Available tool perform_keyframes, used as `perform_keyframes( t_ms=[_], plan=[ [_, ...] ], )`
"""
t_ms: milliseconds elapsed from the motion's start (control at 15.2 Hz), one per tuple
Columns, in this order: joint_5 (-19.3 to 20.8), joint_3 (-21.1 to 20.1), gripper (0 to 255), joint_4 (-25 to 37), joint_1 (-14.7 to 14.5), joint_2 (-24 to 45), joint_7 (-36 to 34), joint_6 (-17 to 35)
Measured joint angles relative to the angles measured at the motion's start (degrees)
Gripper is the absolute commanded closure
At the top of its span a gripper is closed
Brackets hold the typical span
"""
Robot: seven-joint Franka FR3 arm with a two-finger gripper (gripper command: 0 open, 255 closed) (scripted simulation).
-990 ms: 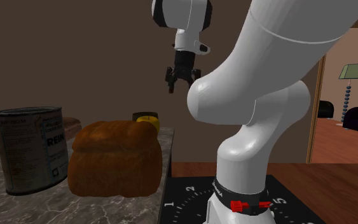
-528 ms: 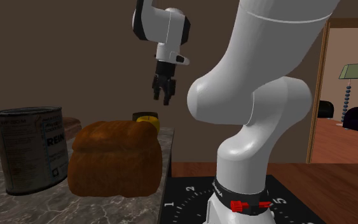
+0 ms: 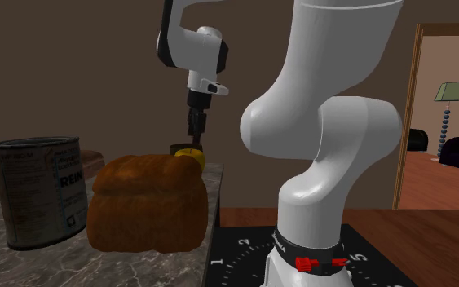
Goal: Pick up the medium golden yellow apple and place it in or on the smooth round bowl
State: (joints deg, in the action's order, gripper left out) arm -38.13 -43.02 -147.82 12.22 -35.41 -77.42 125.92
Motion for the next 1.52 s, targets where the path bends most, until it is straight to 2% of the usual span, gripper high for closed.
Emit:
perform_keyframes(
  t_ms=[264,660,726,1518],
  plan=[
    [-0.83,-2.15,0,-1.04,0.48,2.44,0.07,3.73],
    [-1.01,-2.60,0,-1.24,0.53,2.88,0.03,4.47],
    [-1.01,-2.60,255,-1.24,0.53,2.88,0.03,4.47],
    [-0.76,-2.10,255,-0.80,0.43,2.25,-0.16,3.41]
  ],
)
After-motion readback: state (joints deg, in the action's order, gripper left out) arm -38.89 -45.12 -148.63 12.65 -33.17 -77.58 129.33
